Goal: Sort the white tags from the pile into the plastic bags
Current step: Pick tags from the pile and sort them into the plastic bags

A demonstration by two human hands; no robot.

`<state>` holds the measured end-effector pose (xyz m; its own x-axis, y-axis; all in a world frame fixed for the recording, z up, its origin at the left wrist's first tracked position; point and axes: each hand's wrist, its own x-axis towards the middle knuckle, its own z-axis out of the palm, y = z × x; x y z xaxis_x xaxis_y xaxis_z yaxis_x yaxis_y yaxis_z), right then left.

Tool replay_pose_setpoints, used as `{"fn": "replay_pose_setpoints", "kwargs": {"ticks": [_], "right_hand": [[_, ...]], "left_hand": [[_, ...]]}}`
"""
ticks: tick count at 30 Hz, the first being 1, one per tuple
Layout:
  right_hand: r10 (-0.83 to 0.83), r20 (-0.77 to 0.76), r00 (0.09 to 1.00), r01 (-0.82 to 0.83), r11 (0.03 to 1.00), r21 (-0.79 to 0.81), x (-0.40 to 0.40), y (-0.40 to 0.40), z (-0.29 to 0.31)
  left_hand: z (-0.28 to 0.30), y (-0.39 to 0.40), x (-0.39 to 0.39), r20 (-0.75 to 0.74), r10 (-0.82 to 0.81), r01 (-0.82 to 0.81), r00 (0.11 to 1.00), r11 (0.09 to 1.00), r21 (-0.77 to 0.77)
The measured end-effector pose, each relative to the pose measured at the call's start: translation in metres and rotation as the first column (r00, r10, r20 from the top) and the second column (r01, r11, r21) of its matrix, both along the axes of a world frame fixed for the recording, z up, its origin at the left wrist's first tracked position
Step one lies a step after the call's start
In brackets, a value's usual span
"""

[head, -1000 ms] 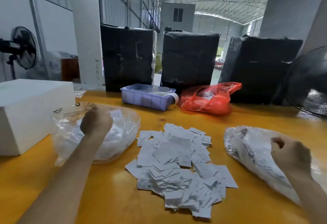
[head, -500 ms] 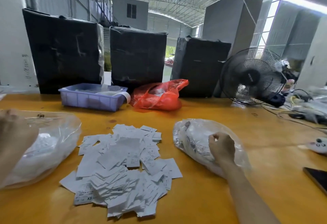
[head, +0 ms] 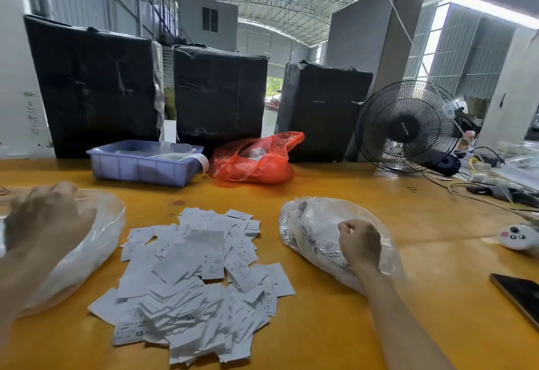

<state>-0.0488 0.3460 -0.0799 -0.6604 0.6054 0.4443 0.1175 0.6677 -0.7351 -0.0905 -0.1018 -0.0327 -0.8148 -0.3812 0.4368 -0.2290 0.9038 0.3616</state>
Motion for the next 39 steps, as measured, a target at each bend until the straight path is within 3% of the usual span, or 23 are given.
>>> {"fn": "replay_pose_setpoints", "kwargs": {"ticks": [3, 5, 7, 8, 9, 11, 13, 15, 17, 19, 24, 31, 34, 36, 38, 39], "right_hand": [[-0.043, -0.223, 0.974, 0.050, 0.998, 0.027, 0.003, -0.007, 0.010], [-0.006, -0.391, 0.920, -0.003, 1.000, -0.024, 0.007, -0.017, 0.022], [0.117, -0.494, 0.861, -0.266, 0.932, -0.244, 0.012, -0.036, 0.038], [0.199, -0.525, 0.828, -0.425, 0.832, -0.356, 0.016, -0.049, 0.044], [0.290, -0.542, 0.789, -0.556, 0.712, -0.429, 0.019, -0.064, 0.048], [0.478, -0.516, 0.711, -0.701, 0.538, -0.468, 0.024, -0.093, 0.047], [0.618, -0.450, 0.645, -0.762, 0.469, -0.447, 0.029, -0.118, 0.043], [0.690, -0.391, 0.608, -0.788, 0.468, -0.400, 0.033, -0.133, 0.038], [0.728, -0.344, 0.593, -0.800, 0.487, -0.350, 0.036, -0.141, 0.033], [0.744, -0.315, 0.590, -0.798, 0.477, -0.369, 0.037, -0.144, 0.030], [0.763, -0.267, 0.589, -0.693, 0.307, -0.652, 0.034, -0.145, 0.028], [0.853, -0.206, 0.479, -0.630, 0.171, -0.758, 0.034, -0.142, 0.027], [0.820, -0.252, 0.514, -0.616, 0.148, -0.774, 0.032, -0.145, 0.023], [0.814, -0.248, 0.525, -0.605, 0.152, -0.781, 0.032, -0.146, 0.022], [0.824, -0.208, 0.526, -0.636, 0.219, -0.740, 0.033, -0.147, 0.022], [0.820, -0.165, 0.549, -0.673, 0.316, -0.669, 0.033, -0.148, 0.020]], "left_hand": [[0.012, 0.024, 0.018, -0.070, -0.056, 0.059, 0.996, 0.997, 0.046], [0.014, 0.043, 0.030, -0.233, -0.197, 0.212, 0.952, 0.976, 0.043], [0.018, 0.069, 0.043, -0.304, -0.336, 0.385, 0.892, 0.916, 0.117], [0.019, 0.079, 0.048, -0.308, -0.408, 0.477, 0.859, 0.857, 0.196], [0.022, 0.091, 0.055, -0.281, -0.482, 0.554, 0.830, 0.769, 0.319], [0.023, 0.115, 0.068, -0.262, -0.619, 0.615, 0.741, 0.468, 0.635], [0.017, 0.131, 0.072, -0.244, -0.693, 0.470, 0.678, 0.155, 0.869], [0.011, 0.140, 0.073, -0.210, -0.746, 0.340, 0.632, 0.023, 0.940], [0.007, 0.140, 0.072, -0.193, -0.765, 0.344, 0.614, 0.039, 0.938], [0.001, 0.139, 0.071, -0.184, -0.745, 0.407, 0.641, 0.127, 0.905], [-0.011, 0.134, 0.066, -0.159, -0.637, 0.395, 0.754, 0.246, 0.885], [-0.013, 0.130, 0.063, -0.166, -0.608, 0.392, 0.777, 0.260, 0.882], [-0.014, 0.133, 0.063, -0.209, -0.584, 0.378, 0.785, 0.184, 0.907], [-0.014, 0.137, 0.063, -0.277, -0.520, 0.344, 0.808, 0.036, 0.938], [-0.013, 0.139, 0.062, -0.336, -0.430, 0.322, 0.838, -0.107, 0.941], [-0.013, 0.139, 0.061, -0.358, -0.395, 0.326, 0.846, -0.147, 0.934]]}}
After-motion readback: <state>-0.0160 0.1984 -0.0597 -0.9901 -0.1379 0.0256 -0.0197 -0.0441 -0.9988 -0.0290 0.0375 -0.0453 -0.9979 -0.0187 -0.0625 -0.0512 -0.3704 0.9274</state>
